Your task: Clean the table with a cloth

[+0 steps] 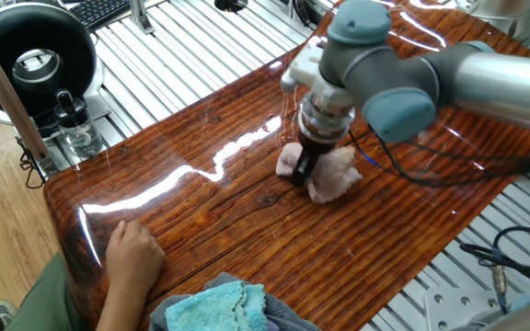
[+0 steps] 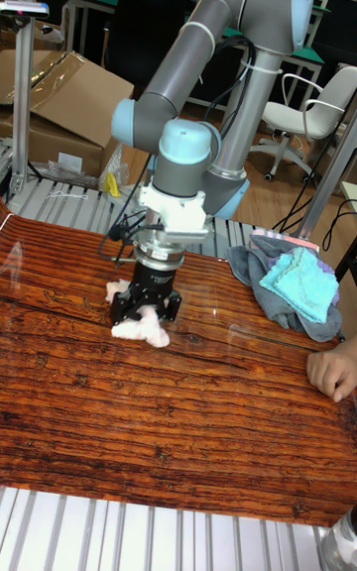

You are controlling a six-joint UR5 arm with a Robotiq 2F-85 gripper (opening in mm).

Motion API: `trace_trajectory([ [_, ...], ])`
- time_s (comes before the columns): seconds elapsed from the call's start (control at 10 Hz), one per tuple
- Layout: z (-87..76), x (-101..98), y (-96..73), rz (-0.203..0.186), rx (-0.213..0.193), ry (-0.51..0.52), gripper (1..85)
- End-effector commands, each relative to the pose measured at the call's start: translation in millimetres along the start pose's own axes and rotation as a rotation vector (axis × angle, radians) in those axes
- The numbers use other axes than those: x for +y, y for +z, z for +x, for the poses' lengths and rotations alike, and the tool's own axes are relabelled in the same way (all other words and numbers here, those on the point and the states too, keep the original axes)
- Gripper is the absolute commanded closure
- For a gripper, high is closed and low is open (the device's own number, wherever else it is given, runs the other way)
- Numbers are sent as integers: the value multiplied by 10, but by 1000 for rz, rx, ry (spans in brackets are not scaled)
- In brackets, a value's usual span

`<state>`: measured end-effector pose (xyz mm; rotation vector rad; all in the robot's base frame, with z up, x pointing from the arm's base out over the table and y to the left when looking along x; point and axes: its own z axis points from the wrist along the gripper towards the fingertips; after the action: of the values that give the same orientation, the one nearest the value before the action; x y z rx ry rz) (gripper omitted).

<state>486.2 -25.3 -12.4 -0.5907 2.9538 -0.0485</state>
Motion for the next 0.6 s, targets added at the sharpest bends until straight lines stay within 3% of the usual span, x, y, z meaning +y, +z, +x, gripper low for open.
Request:
trace_trajectory([
  [0.0,-397,-378,75,52,-18,-89,847],
  [0.2,-650,-328,177,66,-36,-115,847],
  [0.4,-593,39,177,-69,-21,-57,847],
  [0.5,-587,154,166,-114,-17,-14,847],
])
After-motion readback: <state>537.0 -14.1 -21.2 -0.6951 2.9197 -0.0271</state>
